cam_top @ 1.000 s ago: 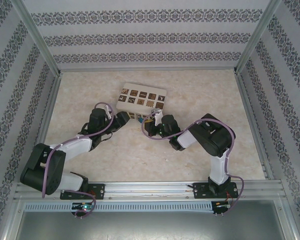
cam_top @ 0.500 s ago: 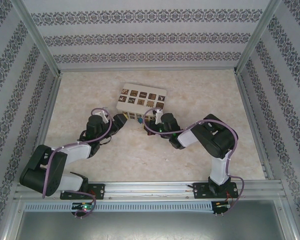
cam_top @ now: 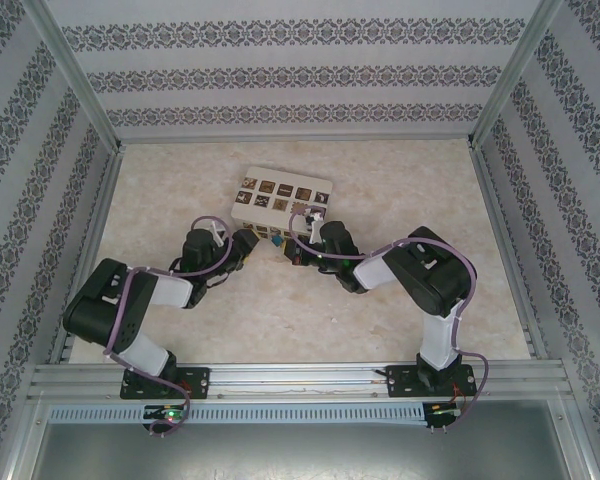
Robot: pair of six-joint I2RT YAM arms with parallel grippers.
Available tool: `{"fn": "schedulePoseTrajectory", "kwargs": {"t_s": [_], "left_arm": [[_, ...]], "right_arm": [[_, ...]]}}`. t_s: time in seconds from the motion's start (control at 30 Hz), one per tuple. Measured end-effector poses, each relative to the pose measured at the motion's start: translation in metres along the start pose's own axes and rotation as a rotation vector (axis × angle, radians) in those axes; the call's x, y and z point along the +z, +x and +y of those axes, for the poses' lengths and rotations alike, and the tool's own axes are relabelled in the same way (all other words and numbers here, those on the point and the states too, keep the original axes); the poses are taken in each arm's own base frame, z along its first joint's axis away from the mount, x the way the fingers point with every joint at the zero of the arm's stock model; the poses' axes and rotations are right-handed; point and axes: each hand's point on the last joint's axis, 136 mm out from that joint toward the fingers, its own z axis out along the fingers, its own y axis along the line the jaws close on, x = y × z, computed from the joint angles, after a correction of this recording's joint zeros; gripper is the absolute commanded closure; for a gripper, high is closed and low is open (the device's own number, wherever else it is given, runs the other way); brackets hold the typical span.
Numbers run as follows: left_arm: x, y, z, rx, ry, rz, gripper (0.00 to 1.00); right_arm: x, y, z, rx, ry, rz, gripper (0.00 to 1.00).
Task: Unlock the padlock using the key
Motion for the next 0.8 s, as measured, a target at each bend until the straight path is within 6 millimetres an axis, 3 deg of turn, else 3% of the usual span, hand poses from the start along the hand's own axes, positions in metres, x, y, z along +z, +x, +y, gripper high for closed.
{"fn": "schedulePoseTrajectory", "kwargs": {"t_s": [0.8], "left_arm": [[0.042, 0.009, 0.005, -0.128, 0.048, 0.064, 0.57]], "right_arm": [[0.001, -0.005, 0.005, 0.079, -0.027, 0.017, 1.00]]}}
